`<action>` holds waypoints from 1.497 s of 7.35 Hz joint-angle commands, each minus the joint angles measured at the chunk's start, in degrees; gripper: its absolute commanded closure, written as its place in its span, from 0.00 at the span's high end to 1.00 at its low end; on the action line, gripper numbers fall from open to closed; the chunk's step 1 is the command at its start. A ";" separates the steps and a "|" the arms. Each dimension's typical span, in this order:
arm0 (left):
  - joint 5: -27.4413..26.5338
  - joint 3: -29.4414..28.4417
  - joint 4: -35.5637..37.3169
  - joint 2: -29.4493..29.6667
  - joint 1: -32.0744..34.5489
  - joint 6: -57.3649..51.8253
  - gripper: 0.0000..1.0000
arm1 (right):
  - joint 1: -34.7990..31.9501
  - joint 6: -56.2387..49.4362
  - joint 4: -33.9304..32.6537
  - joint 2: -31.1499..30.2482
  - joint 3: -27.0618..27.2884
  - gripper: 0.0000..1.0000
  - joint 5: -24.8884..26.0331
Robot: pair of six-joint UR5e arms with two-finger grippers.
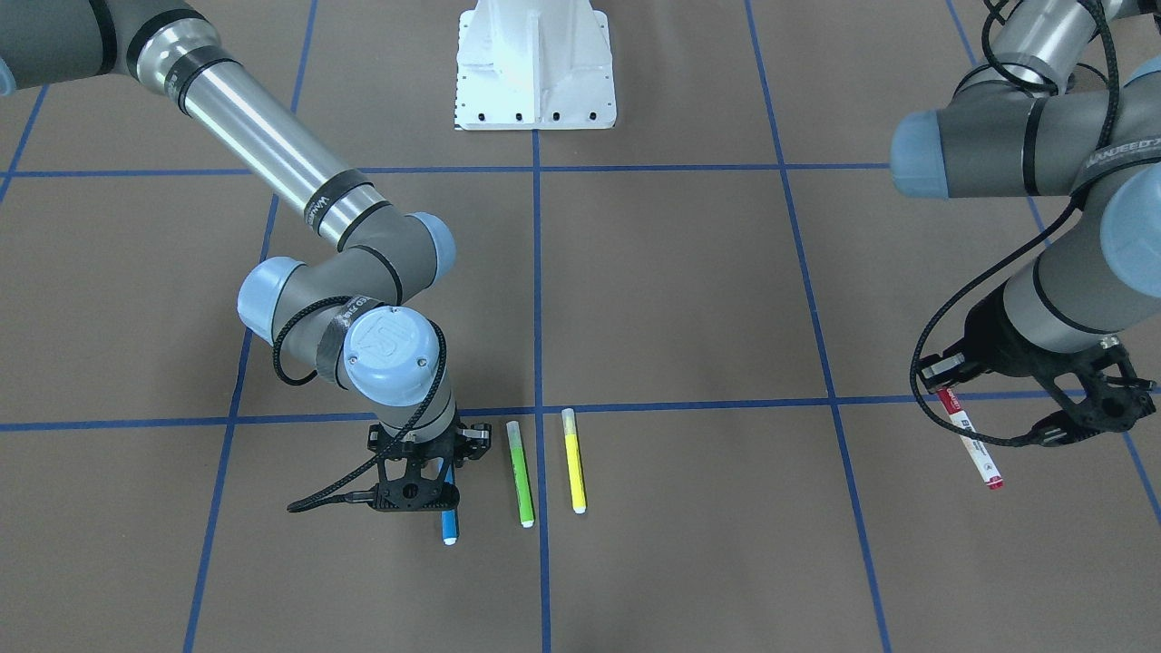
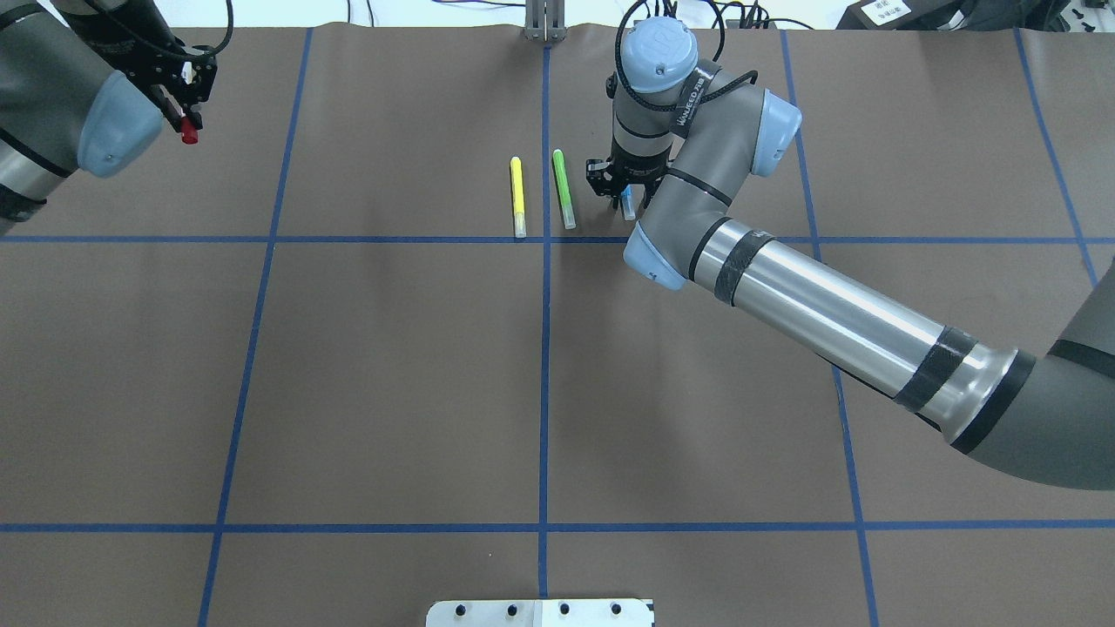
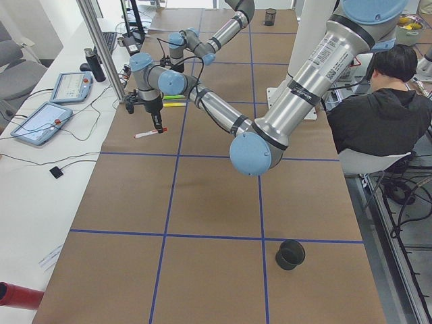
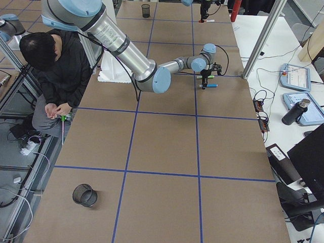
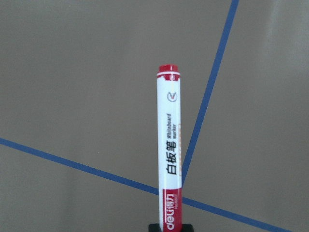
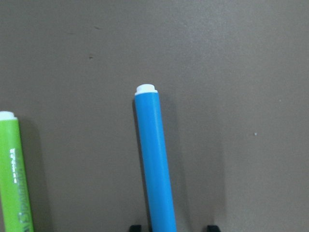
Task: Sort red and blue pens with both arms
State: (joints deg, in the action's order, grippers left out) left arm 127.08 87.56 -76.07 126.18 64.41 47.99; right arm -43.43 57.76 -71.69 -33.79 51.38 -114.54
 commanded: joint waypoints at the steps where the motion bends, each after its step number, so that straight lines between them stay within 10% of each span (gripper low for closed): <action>1: 0.09 0.69 0.13 -0.14 0.02 0.09 0.00 | 0.02 0.15 -0.03 -0.05 0.03 0.19 -0.07; 2: 0.09 0.86 0.22 -0.14 0.02 0.09 0.00 | 0.02 0.07 -0.03 -0.22 0.03 0.00 -0.15; 11: -0.43 10.70 0.31 -15.84 6.41 -16.82 0.00 | -8.33 -8.55 -14.00 -10.20 18.88 0.00 -0.95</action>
State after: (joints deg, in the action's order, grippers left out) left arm 126.67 97.13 -75.81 114.41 68.01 37.51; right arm -50.45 50.00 -84.24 -39.56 65.14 -116.22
